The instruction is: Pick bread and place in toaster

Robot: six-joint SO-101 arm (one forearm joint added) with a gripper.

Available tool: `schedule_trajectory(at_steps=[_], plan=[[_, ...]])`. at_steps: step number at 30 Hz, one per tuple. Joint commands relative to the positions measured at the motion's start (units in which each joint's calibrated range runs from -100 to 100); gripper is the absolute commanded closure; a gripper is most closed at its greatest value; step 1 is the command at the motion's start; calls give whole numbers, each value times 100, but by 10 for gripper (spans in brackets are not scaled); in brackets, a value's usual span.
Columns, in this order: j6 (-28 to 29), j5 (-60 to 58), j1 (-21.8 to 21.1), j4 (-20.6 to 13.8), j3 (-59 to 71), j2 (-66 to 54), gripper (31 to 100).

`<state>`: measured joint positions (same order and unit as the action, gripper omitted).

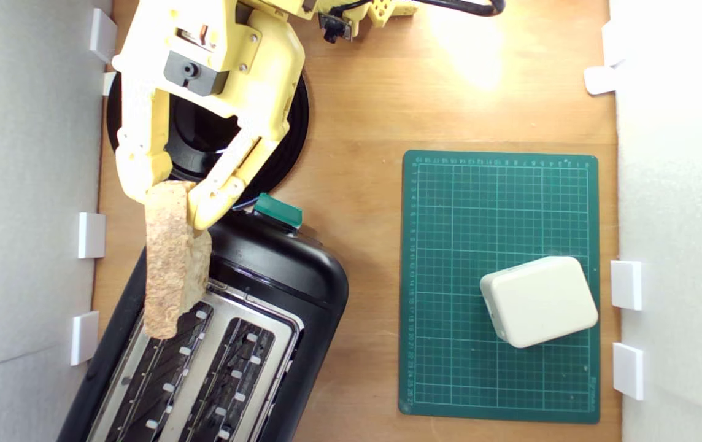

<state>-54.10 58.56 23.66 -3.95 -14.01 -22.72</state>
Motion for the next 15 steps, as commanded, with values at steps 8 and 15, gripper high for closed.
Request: schedule_trajectory(at_steps=[8,15], plan=[[-18,-28,148,33,-574,-16,701],[9,-28,108,33,-991,325,701]])
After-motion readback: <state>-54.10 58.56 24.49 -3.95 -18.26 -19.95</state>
